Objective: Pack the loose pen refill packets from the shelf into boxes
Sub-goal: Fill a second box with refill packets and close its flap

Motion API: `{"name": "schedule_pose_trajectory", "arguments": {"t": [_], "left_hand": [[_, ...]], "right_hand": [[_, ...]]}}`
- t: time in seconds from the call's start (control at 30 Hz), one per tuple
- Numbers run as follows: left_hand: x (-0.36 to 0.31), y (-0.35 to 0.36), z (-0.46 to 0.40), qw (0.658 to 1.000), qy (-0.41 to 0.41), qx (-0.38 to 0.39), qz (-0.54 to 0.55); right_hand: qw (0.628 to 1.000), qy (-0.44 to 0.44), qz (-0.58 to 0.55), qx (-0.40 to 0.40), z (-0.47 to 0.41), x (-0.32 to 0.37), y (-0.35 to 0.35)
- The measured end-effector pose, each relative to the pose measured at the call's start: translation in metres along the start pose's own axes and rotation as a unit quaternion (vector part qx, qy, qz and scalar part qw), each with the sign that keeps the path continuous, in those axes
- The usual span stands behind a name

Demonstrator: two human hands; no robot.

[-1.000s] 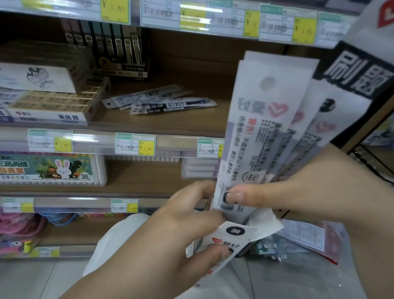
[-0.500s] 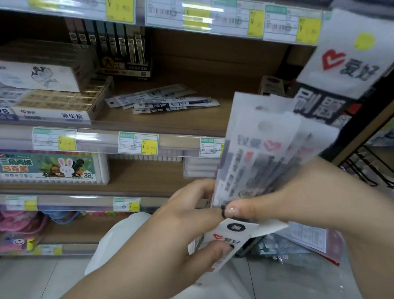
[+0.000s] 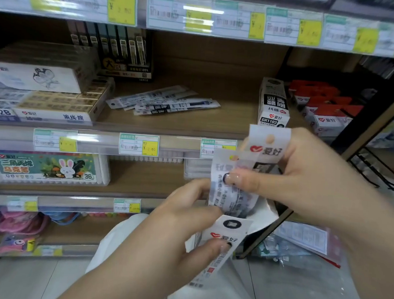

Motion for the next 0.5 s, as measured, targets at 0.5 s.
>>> {"name": "schedule_pose_trajectory", "arguments": {"t": [0.5], "left_hand": [[-0.005,0.0,0.003,0.999,0.021,-0.019,-0.04]], "right_hand": [[0.981,-0.018,0.191,0.002,-0.001,0.018,-0.005]]}}
Point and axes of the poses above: each hand's wrist, its own z-axis away from the middle knuckle, its own y-axis out of the palm, x = y × z, the point moved 10 cm from there along -z, towards the middle knuckle, and after that the axes turned 1 degree about x, right-handed, at the moved point
